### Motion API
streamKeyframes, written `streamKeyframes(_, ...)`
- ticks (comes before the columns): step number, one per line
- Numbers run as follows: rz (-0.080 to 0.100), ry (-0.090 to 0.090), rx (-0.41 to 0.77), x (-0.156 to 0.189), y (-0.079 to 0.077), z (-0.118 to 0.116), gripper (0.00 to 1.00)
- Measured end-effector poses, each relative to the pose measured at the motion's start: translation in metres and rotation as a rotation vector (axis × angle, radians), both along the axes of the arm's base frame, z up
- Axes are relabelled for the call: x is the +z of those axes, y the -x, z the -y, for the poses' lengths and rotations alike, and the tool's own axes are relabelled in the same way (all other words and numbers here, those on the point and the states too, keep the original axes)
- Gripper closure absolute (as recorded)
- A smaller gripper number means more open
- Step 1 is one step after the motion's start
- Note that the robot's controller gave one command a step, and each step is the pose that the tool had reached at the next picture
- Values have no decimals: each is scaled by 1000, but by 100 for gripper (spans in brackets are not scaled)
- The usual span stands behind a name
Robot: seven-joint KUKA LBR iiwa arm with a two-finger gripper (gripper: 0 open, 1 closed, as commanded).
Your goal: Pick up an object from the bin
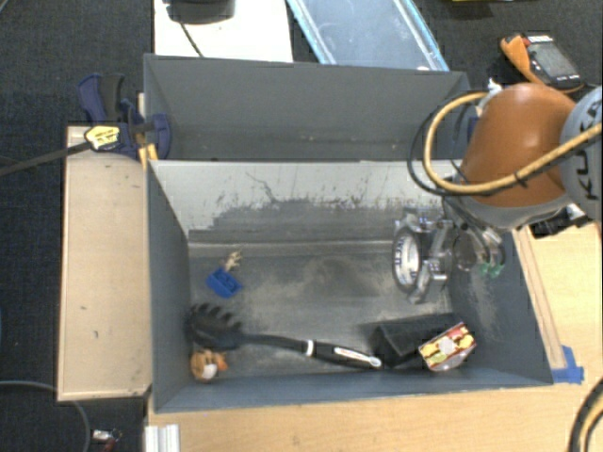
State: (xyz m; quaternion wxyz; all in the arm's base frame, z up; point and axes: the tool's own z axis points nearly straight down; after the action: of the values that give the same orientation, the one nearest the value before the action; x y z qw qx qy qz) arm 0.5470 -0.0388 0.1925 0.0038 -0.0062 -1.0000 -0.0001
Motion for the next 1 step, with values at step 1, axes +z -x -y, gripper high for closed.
streamKeyframes(1, 8, 1, 1, 4, -2, 0, 0)
